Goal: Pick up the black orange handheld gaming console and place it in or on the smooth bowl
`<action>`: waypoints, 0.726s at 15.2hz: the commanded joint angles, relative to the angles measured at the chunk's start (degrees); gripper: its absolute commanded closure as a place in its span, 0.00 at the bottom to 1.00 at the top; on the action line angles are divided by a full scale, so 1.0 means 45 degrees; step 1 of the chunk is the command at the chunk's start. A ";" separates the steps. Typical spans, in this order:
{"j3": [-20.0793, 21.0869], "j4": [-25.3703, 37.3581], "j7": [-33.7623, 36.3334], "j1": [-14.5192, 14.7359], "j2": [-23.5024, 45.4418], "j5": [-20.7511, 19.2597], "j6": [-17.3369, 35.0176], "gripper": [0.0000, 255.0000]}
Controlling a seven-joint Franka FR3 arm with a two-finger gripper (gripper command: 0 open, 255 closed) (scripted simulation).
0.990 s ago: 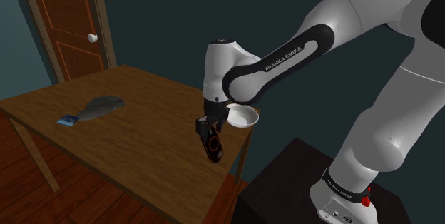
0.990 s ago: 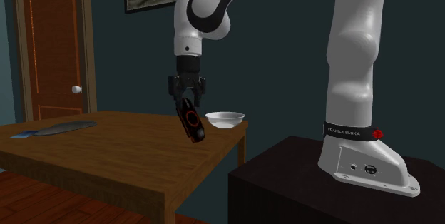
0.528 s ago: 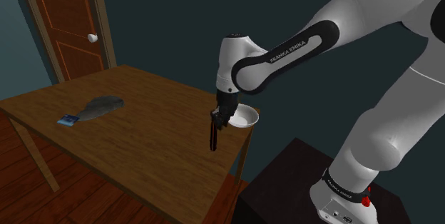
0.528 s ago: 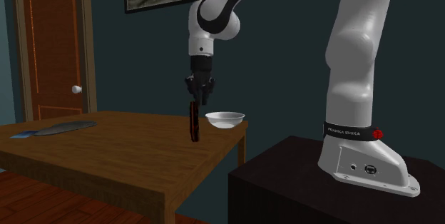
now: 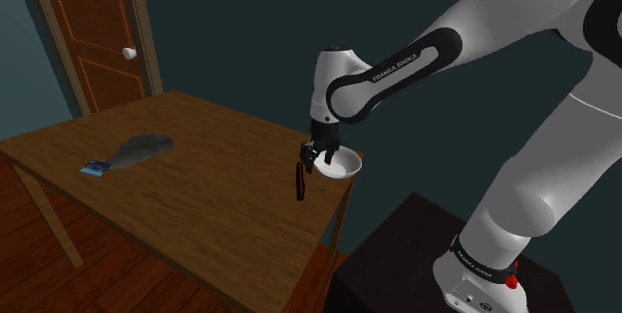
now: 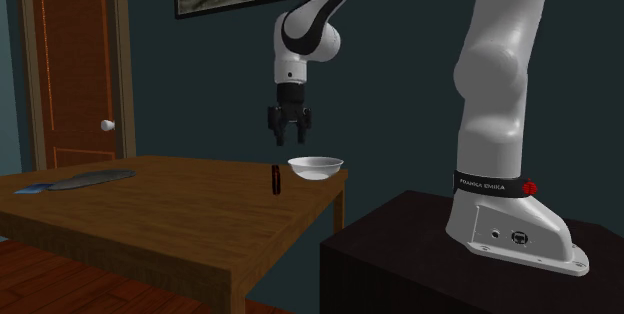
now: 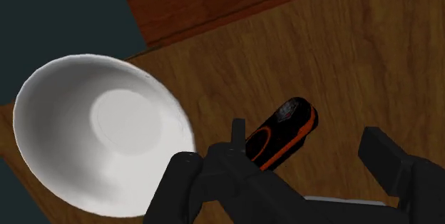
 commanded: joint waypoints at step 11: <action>-0.0902 0.4133 0.8147 -0.0289 0.5800 -0.1060 0.0096 0.00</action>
